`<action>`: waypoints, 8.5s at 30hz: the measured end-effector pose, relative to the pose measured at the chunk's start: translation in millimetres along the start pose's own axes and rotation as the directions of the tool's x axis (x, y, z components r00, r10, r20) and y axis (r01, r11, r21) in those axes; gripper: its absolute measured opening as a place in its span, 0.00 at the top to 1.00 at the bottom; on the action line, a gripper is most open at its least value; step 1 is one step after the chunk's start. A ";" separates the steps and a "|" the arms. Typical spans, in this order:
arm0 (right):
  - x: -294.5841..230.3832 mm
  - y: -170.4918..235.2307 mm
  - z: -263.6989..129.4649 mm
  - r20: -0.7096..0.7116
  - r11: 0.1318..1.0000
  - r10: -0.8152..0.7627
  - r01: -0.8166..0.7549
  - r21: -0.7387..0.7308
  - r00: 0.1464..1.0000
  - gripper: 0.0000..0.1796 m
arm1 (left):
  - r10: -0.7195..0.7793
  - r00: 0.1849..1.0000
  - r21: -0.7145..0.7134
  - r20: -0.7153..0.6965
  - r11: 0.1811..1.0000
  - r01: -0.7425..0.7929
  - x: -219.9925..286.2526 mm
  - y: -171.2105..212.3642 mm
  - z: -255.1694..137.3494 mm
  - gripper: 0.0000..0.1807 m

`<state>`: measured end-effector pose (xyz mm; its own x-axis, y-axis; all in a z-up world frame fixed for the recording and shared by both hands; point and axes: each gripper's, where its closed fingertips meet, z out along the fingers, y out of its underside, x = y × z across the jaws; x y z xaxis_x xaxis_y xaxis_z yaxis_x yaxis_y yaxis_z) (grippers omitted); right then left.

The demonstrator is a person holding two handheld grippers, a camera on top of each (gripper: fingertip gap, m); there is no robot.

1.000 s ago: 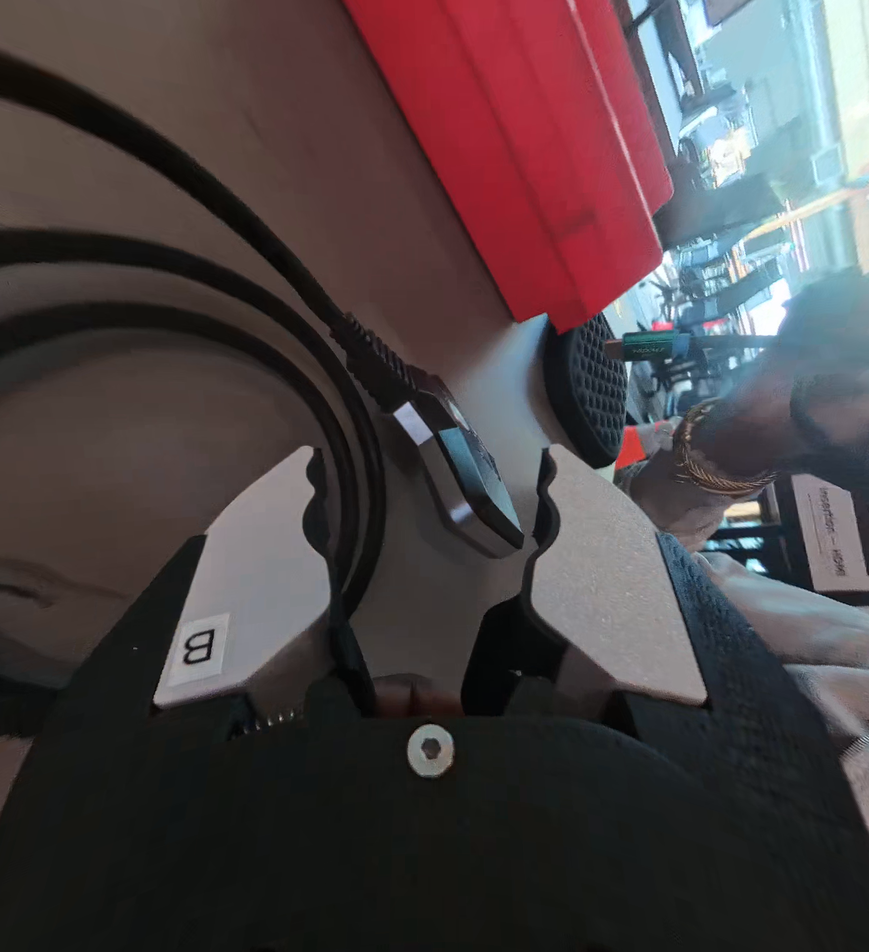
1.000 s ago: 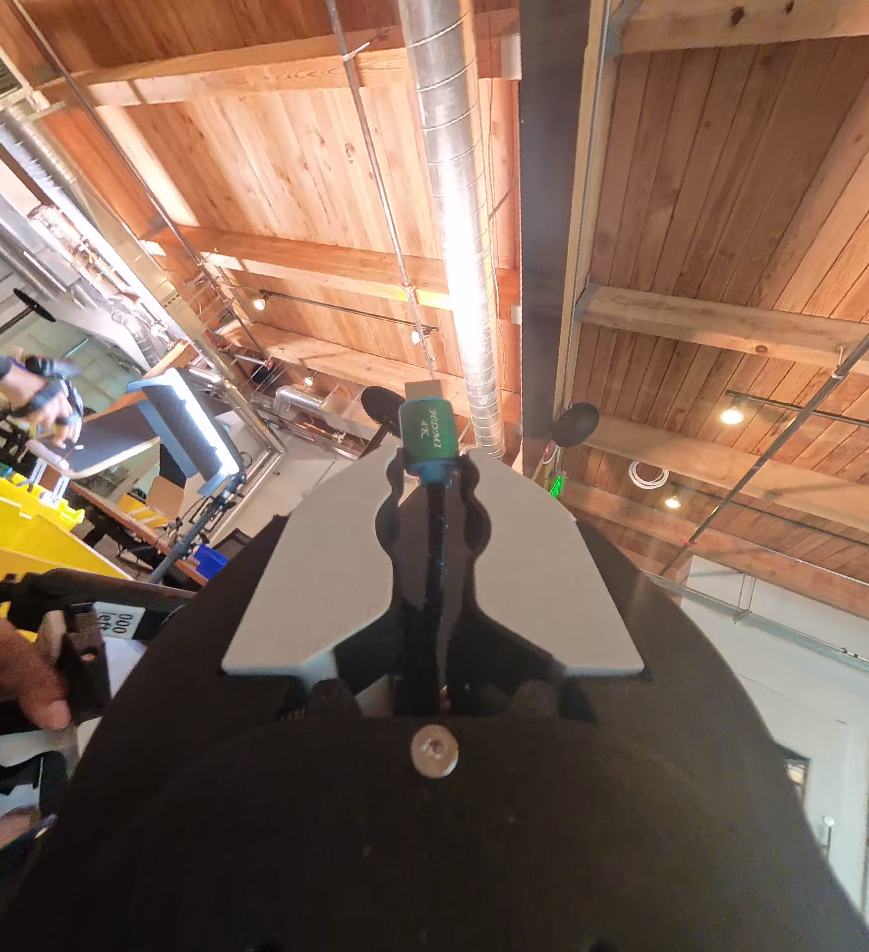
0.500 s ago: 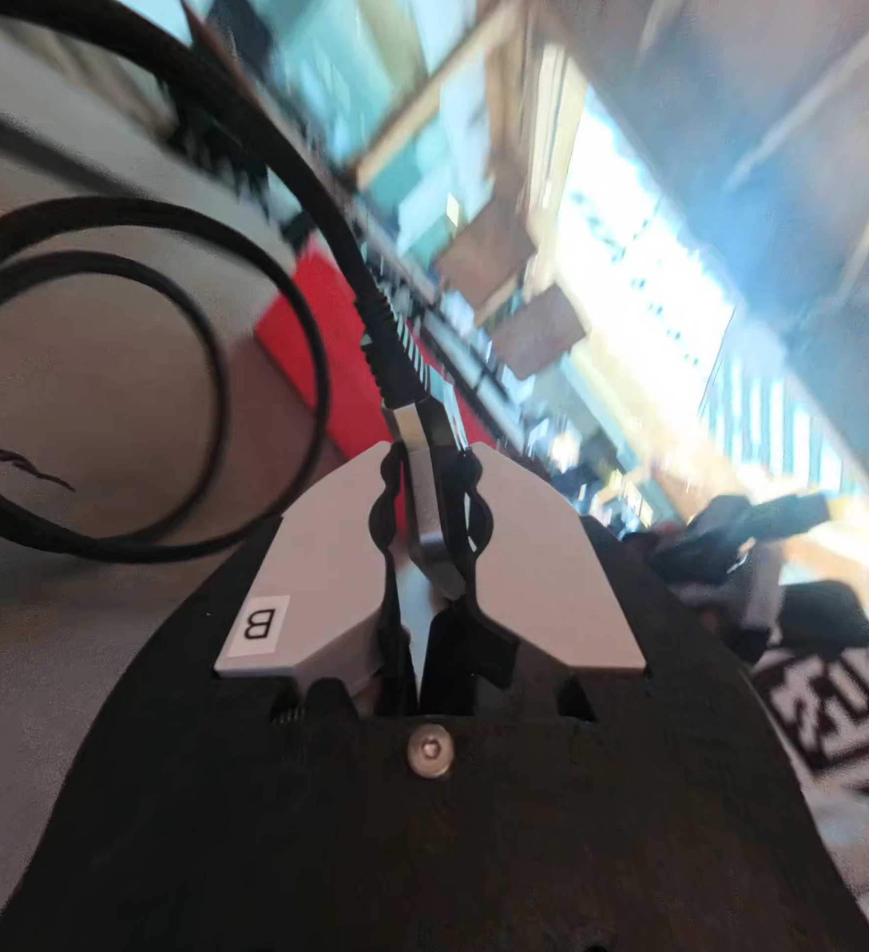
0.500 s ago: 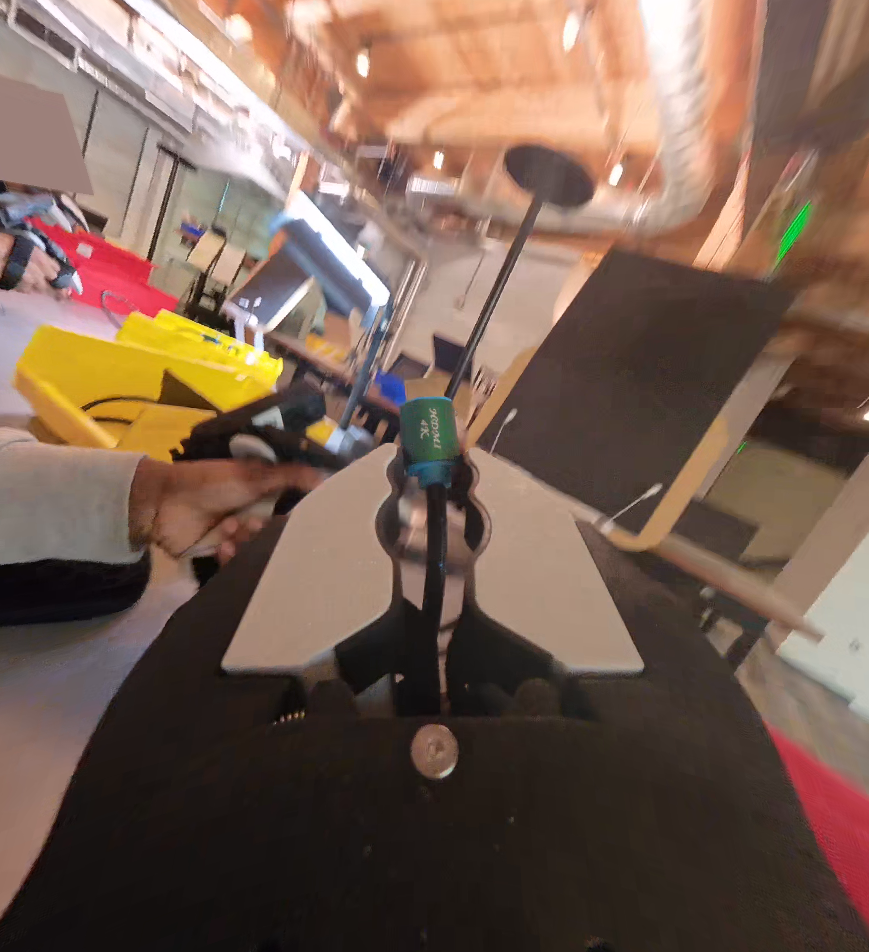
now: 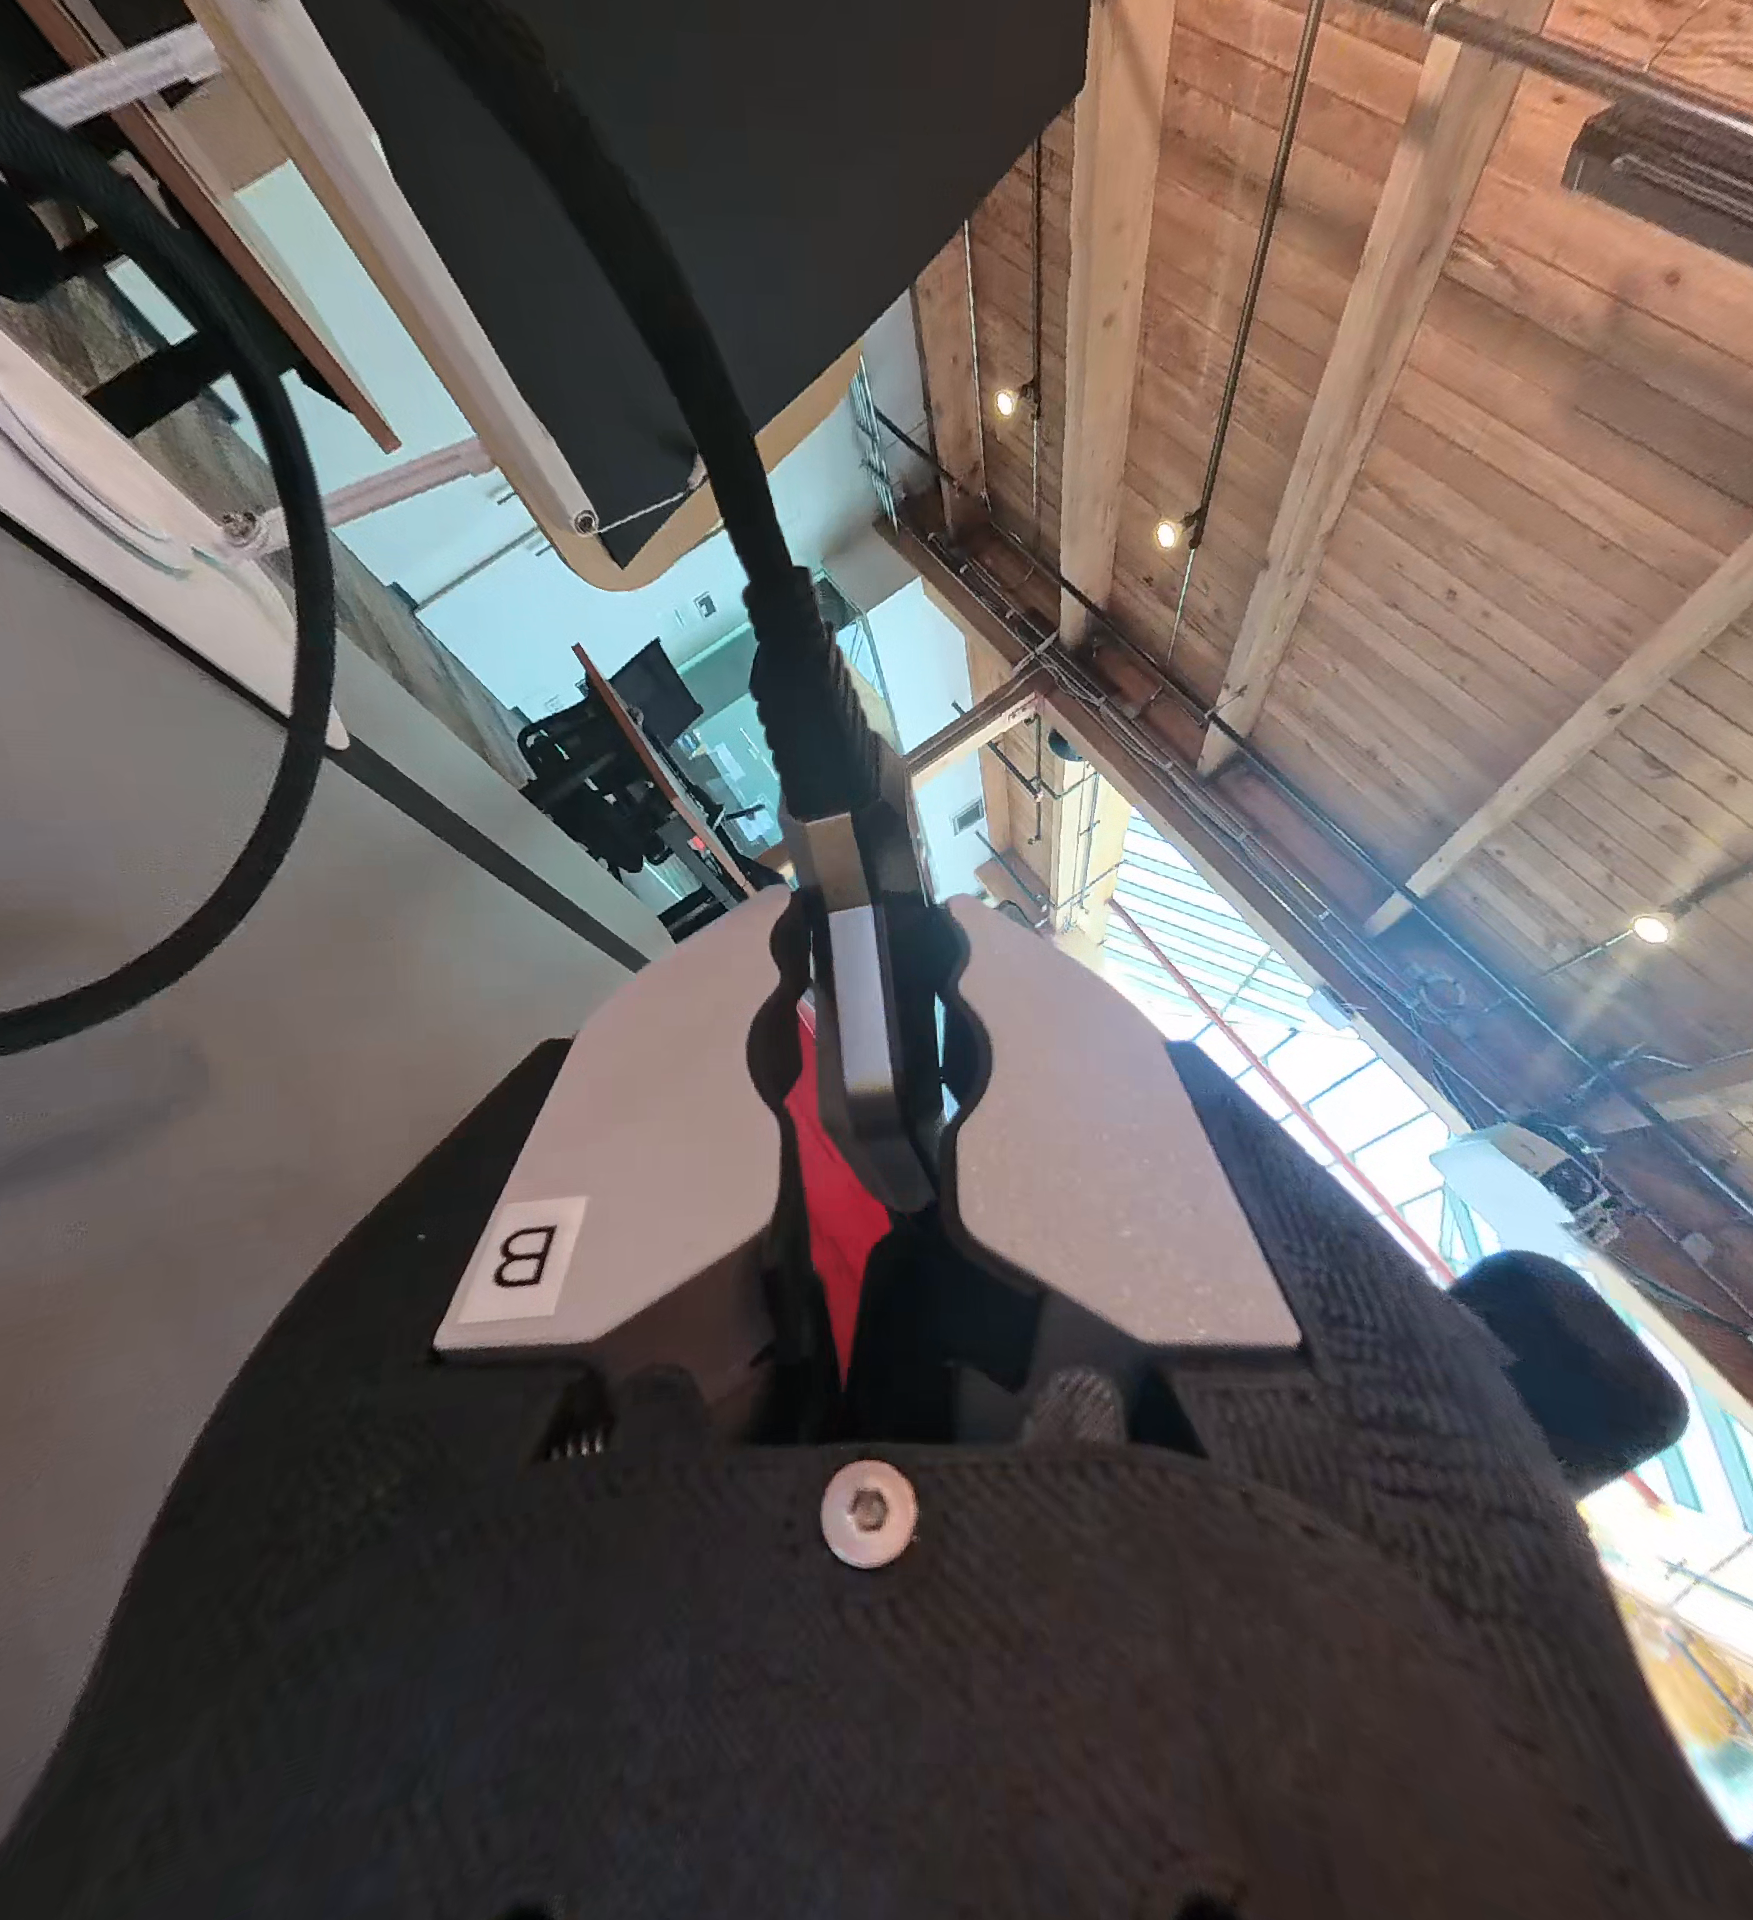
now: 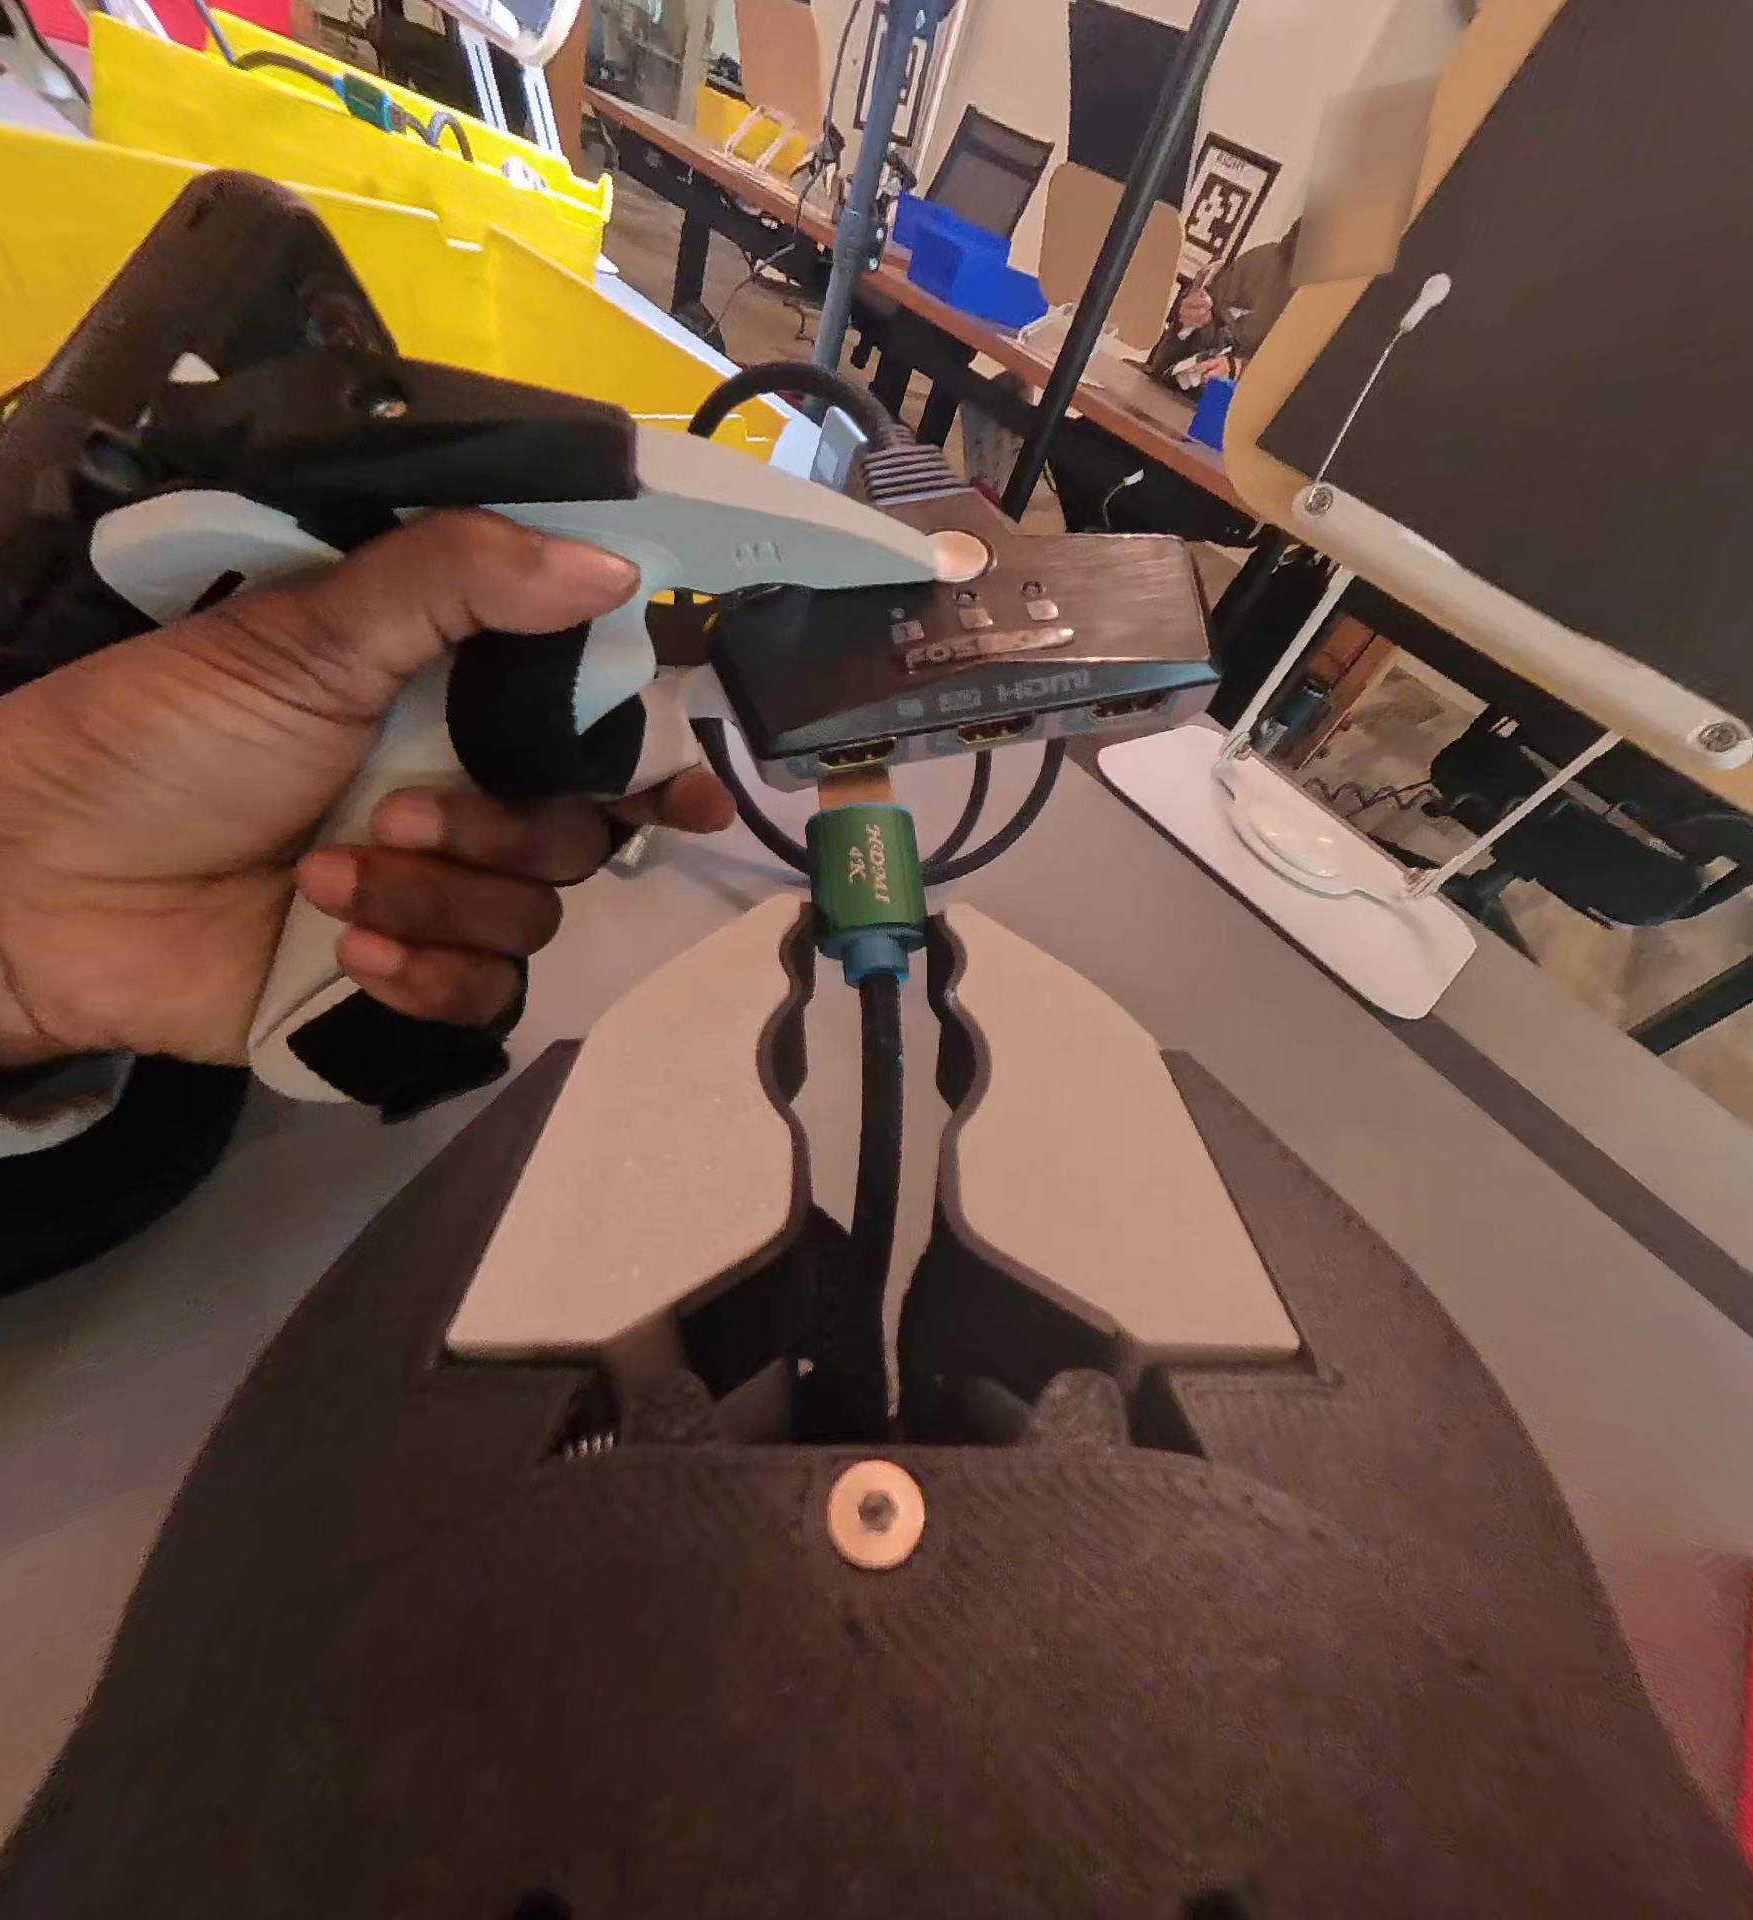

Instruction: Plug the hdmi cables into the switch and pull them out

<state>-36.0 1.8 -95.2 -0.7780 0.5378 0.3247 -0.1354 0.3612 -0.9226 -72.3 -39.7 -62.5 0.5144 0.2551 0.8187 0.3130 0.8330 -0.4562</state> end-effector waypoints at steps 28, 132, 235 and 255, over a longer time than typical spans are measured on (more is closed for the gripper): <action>-1.4 -1.3 -10.5 -0.022 0.995 -0.061 0.062 0.072 0.998 0.89 | 0.126 0.992 -0.065 -0.026 0.990 -0.127 7.8 13.9 2.6 0.88; 29.2 -3.5 -20.8 0.062 0.944 0.188 -0.198 0.266 0.980 0.89 | 0.801 -0.358 -0.692 0.479 0.094 -0.716 63.3 -239.7 -187.4 0.97; -18.4 -34.6 -38.1 0.124 0.941 -0.086 0.040 0.337 0.988 0.91 | 0.722 0.274 0.128 -0.635 0.449 -0.885 116.5 80.4 -28.4 0.98; -50.6 -20.0 -44.0 0.561 0.944 0.209 -0.315 0.097 0.801 0.96 | 0.583 0.366 0.035 -0.725 0.563 -0.826 117.9 75.4 -38.3 0.94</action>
<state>33.1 0.9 -84.1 -0.9957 0.0786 -0.0496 0.0572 0.0978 -0.9936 42.6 34.3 -13.7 0.9498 0.2235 -0.2188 -0.2769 0.2755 -0.9206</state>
